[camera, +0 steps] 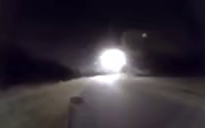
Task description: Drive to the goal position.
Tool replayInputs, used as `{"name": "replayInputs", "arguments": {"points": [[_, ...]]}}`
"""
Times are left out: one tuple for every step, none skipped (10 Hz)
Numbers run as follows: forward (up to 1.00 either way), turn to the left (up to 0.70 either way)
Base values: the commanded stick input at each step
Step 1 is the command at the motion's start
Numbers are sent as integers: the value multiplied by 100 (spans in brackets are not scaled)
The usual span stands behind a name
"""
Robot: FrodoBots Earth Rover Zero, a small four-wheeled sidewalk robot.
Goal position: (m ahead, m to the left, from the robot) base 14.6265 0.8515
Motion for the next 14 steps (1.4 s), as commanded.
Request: {"name": "replayInputs", "arguments": {"points": [[100,-4],[100,-3],[100,-2],[100,-2],[100,-2],[100,-2],[100,0],[100,-2],[100,-2],[100,-1],[100,0],[100,1],[100,3],[100,5]]}}
